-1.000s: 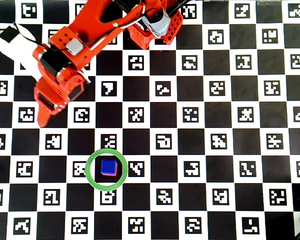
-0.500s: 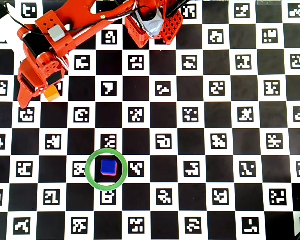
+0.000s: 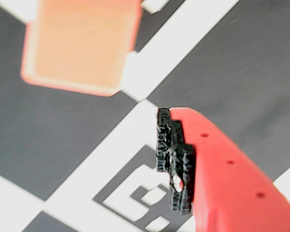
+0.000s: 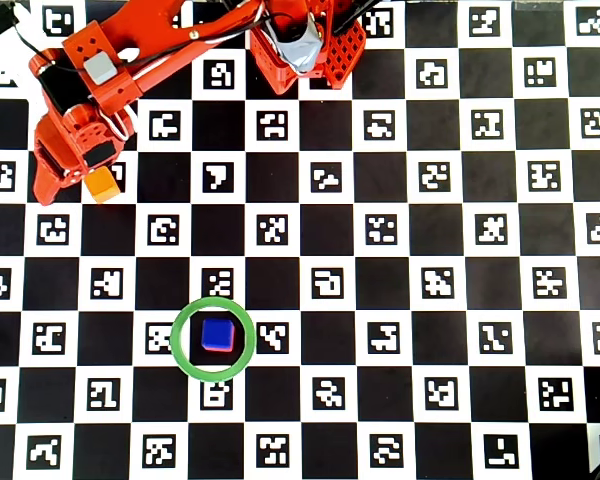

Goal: Grab the red cube then put it in the green circle then put the blue cube on top and finally the orange cube on top

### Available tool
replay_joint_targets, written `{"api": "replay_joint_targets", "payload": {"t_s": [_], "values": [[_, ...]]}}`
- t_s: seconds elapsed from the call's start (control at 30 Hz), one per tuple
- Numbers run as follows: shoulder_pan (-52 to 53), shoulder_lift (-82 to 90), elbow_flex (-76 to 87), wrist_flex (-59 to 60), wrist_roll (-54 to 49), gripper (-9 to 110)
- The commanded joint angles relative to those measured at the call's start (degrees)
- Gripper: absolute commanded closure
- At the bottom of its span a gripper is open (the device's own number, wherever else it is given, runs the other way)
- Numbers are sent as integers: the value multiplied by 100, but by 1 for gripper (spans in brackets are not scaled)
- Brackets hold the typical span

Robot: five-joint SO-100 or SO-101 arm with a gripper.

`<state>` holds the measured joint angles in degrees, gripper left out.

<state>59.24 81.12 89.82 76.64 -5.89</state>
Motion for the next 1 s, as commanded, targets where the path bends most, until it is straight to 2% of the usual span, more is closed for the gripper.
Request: {"api": "replay_joint_targets", "payload": {"t_s": [0.0, 0.97], "values": [[18, 220, 105, -167, 149, 57], [123, -413, 765, -1529, 694, 59]]}}
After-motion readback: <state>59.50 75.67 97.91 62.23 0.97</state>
